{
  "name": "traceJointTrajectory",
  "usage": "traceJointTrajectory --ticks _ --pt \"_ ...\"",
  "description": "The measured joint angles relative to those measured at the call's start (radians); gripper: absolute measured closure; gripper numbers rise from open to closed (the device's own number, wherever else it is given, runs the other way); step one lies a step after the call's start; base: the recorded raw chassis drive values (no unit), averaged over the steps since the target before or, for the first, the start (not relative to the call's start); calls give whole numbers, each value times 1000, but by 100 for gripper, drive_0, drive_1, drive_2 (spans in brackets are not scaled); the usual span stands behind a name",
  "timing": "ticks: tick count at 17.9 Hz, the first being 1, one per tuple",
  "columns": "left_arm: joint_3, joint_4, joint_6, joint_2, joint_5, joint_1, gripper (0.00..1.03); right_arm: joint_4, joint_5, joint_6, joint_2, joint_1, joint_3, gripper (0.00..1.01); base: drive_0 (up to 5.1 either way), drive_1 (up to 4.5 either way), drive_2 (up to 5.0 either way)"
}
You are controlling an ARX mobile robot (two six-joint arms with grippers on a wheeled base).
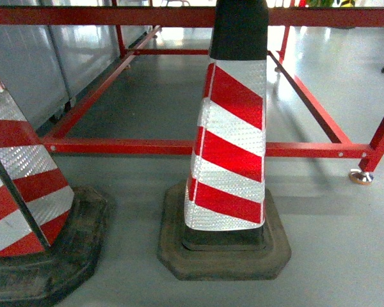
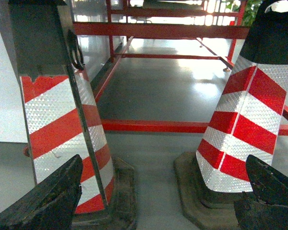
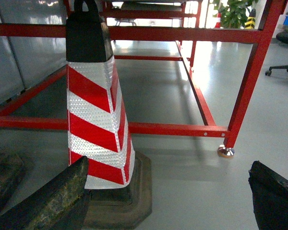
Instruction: Place box next to blue box on left shelf
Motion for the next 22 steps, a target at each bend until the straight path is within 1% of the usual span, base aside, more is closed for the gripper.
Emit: traceJointTrajectory --ticks 22 --pt "0 1 -1 0 -2 0 5 -2 -2 -2 0 0 0 3 0 0 0"
